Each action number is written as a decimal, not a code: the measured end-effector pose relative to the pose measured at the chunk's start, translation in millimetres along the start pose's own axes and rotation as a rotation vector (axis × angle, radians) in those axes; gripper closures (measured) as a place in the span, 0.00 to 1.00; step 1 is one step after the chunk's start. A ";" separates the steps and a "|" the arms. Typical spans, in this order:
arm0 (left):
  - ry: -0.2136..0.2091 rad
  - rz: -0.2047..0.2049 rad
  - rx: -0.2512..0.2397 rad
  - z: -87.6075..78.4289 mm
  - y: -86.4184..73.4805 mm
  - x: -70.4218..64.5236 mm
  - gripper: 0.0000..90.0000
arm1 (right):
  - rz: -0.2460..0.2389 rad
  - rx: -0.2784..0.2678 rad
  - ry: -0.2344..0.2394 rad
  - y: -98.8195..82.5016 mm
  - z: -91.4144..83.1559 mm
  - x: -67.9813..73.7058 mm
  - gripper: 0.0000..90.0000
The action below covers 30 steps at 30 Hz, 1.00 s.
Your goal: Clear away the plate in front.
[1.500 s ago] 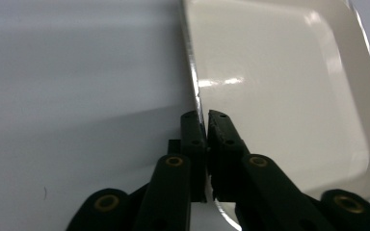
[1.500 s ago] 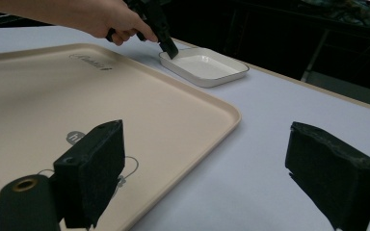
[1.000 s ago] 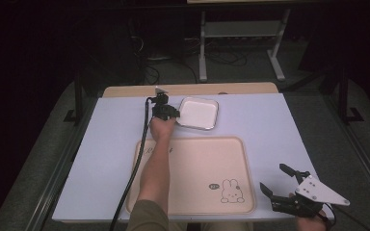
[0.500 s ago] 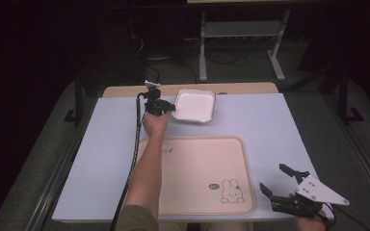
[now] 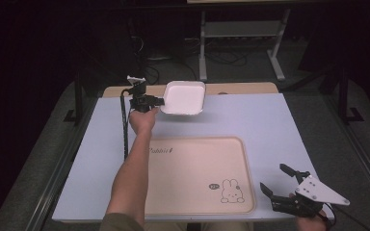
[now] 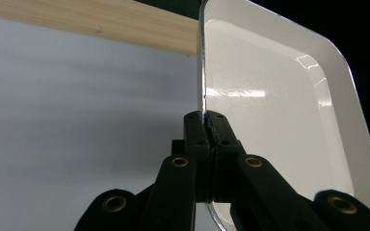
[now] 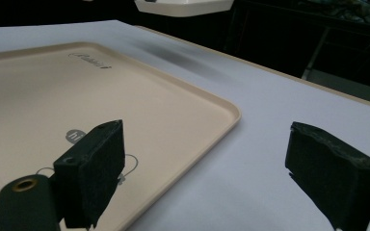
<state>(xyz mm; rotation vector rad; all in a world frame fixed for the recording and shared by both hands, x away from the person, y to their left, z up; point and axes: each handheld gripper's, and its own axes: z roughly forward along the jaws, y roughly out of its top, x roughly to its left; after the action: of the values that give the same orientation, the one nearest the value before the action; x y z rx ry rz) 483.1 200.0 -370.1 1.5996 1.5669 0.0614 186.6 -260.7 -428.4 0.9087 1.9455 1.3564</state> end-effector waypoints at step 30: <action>-0.074 0.081 -0.013 -68.3 -29.5 23.0 0.99 | -0.011 0.020 -0.011 1.4 1.4 5.6 0.14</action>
<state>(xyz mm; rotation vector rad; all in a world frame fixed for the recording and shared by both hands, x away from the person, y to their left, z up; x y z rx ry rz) 424.9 250.1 -357.2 1.6366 1.4420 0.0556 184.7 -255.2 -428.0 0.9122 1.9562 1.3255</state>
